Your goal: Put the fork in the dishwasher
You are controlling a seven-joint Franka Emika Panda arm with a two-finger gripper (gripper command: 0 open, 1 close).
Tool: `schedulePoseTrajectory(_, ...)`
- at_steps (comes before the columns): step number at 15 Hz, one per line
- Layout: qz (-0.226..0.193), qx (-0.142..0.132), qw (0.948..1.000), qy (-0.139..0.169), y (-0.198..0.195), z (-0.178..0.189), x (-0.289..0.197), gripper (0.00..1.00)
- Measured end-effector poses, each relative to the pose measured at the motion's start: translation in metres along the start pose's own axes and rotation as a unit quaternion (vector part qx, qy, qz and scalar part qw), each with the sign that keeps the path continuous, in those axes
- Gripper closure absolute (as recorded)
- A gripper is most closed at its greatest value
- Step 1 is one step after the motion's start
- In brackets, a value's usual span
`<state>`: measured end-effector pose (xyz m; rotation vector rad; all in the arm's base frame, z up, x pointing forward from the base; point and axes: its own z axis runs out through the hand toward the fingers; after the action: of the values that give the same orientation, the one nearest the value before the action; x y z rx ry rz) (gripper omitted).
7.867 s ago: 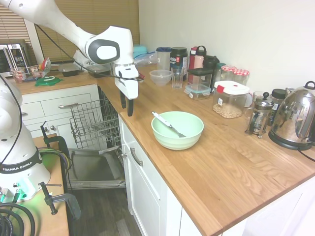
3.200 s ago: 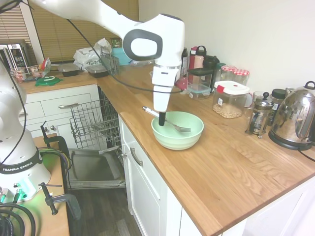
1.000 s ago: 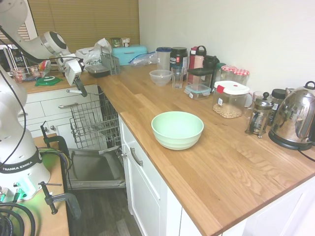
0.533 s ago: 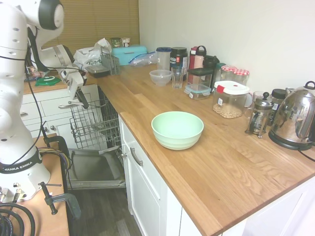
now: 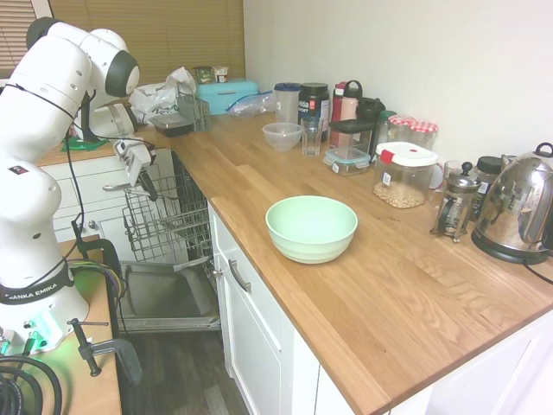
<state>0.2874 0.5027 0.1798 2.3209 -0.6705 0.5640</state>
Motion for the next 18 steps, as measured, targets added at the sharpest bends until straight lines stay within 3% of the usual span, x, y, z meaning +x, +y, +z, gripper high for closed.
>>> schedulePoseTrajectory(6, -0.018, -0.031, 0.999, -0.028, -0.025, 0.018, 0.014, 1.0)
schedulePoseTrajectory(11, -0.038, -0.081, 0.9956, -0.029, -0.049, 0.088, -0.002, 1.0)
schedulePoseTrajectory(12, -0.041, -0.084, 0.9951, -0.032, -0.052, 0.092, -0.004, 0.0)
schedulePoseTrajectory(18, -0.05, -0.09, 0.9936, -0.046, -0.054, 0.083, -0.01, 0.0)
